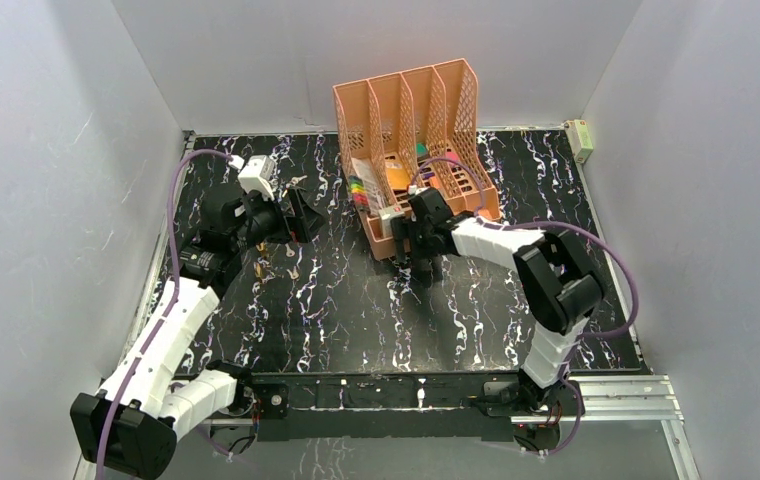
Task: Lock with the key
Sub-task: Move the distractor to the center of the board.
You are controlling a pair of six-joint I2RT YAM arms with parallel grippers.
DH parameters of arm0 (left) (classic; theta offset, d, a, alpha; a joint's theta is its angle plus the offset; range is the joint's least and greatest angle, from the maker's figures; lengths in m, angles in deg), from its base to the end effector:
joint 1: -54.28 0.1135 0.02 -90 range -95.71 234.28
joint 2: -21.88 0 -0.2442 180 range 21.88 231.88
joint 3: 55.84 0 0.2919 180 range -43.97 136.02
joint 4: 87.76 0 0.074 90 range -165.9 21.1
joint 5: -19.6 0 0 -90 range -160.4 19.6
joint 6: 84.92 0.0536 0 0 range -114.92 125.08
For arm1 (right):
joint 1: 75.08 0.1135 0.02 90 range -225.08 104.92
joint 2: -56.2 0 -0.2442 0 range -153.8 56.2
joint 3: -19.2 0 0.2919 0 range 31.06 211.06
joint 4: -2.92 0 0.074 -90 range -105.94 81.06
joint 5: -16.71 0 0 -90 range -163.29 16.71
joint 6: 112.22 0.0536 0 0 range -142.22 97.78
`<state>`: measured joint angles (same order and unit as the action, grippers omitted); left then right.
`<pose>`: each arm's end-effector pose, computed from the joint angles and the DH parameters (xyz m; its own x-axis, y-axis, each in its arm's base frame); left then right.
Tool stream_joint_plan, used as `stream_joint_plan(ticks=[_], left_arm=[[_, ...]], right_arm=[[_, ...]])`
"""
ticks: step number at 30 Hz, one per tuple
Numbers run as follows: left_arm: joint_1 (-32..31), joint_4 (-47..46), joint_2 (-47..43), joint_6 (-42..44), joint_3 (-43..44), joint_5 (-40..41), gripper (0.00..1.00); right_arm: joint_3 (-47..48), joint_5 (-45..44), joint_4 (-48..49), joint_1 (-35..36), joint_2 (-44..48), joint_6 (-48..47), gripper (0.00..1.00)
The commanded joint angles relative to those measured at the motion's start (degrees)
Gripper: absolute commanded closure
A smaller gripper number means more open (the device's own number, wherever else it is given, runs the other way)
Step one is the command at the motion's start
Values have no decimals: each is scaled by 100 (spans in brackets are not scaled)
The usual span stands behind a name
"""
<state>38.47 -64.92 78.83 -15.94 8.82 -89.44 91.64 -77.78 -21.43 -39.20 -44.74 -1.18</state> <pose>0.2805 -0.0976 0.3248 -0.4355 -0.2291 -0.8706 0.4332 0.7944 -0.4257 0.3264 0.2309 0.1124 -0.7988 -0.1361 -0.5860 -0.2777 0.9475 0.1586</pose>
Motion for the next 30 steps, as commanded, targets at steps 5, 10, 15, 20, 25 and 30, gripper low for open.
stream_joint_plan(ticks=[5, 10, 15, 20, 25, 30], left_arm=[[37, -408, -129, -365, -243, -99, 2], [39, -454, 64, -364, -82, -176, 2], [35, -425, 212, -242, 106, -163, 2], [35, -276, 219, 150, 419, 126, 2], [35, -108, 369, 617, 800, 201, 2], [35, -96, 457, 815, 1003, 63, 2]], right_arm=[[1553, -122, 1056, -14, -1226, 86, 9], [2294, -215, 1006, 3, -1714, -42, 8], [2540, -216, 856, 7, -1602, -316, 7], [1966, 1268, 688, 23, -437, -442, 2], [1193, 2233, 485, 21, 1214, -556, 2], [435, 1087, 257, 0, 2704, -435, 1]])
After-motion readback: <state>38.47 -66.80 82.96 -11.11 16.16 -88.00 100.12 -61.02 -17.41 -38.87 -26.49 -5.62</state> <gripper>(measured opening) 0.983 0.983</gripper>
